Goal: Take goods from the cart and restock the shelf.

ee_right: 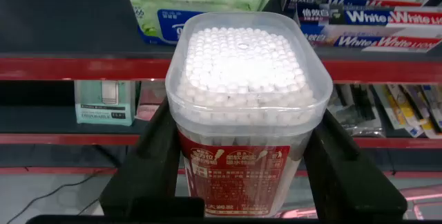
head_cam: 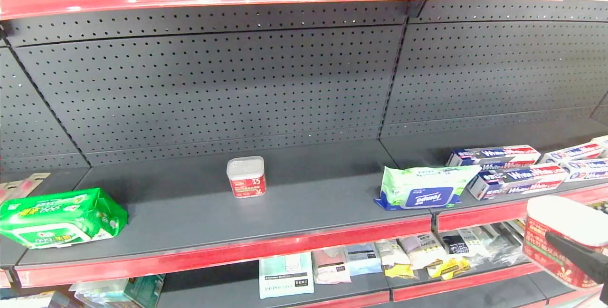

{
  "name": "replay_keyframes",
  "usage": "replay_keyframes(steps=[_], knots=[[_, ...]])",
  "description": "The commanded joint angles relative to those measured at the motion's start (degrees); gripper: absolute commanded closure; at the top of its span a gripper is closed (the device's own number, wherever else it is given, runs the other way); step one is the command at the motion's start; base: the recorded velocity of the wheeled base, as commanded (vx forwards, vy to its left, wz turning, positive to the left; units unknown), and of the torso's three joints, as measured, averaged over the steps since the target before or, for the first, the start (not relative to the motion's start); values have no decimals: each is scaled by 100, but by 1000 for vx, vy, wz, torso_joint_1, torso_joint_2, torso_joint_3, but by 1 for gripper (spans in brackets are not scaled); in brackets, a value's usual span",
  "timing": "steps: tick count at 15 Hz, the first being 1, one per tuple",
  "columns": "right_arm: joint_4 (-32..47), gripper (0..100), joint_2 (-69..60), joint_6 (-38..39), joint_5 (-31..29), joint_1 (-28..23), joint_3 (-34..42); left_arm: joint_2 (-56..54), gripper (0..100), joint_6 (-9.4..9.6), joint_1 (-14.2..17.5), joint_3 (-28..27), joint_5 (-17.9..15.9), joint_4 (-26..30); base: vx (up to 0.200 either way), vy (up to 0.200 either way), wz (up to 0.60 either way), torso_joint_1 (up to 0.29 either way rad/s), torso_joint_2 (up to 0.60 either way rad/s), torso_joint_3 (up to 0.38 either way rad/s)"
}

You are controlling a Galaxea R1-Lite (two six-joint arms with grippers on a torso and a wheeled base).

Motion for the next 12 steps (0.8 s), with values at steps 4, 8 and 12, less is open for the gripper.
replay_keyframes(steps=[4,8,12], knots=[[-3,100,-189,84,-5,-26,59,643,0,369,-167,0,-8,-4,0,0,0,0,0,0],[6,100,-189,-39,-181,-8,-55,371,0,378,-184,-88,-96,-22,0,0,0,0,0,0],[-3,100,-189,-320,-163,27,-64,2875,0,-501,-501,-1512,-403,-540,0,0,0,0,0,0]])
